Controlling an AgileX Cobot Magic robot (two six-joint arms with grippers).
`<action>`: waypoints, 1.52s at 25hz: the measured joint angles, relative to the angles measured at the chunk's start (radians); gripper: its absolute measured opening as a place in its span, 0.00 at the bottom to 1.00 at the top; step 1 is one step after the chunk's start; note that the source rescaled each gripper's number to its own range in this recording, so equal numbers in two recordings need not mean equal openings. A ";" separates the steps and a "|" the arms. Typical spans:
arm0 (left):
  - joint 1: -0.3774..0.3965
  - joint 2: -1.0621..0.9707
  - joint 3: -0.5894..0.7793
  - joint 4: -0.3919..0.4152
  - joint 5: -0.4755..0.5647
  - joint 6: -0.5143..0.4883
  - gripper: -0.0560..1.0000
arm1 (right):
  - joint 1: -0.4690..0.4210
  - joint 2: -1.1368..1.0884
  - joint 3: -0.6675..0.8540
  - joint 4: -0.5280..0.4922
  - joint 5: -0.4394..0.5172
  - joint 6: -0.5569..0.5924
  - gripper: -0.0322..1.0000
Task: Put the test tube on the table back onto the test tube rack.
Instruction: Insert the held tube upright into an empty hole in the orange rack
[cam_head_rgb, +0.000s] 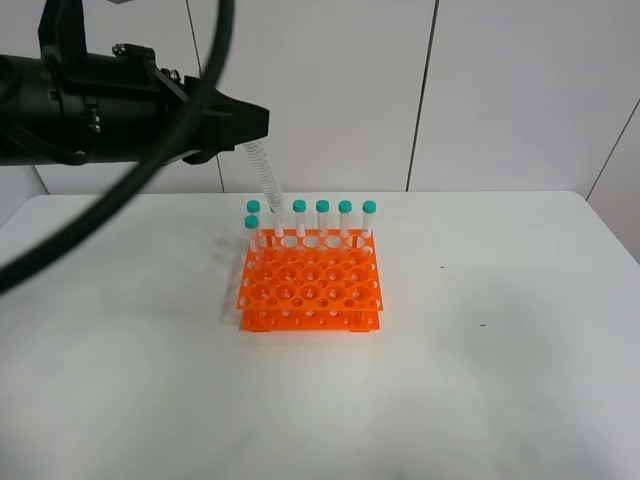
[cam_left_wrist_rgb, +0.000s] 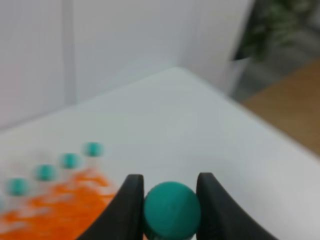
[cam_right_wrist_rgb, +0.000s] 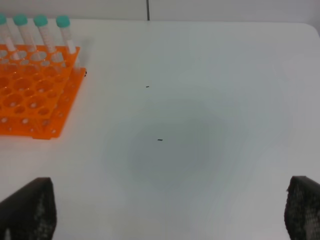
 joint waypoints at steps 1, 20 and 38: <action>-0.013 0.000 0.000 0.099 -0.018 -0.074 0.06 | 0.000 0.000 0.000 0.000 0.000 0.000 1.00; -0.072 0.425 0.000 0.735 -0.385 -0.631 0.06 | 0.000 0.000 0.000 0.000 0.000 0.000 1.00; 0.069 0.618 -0.256 0.738 -0.243 -0.754 0.06 | 0.000 0.000 0.000 0.000 0.000 0.000 1.00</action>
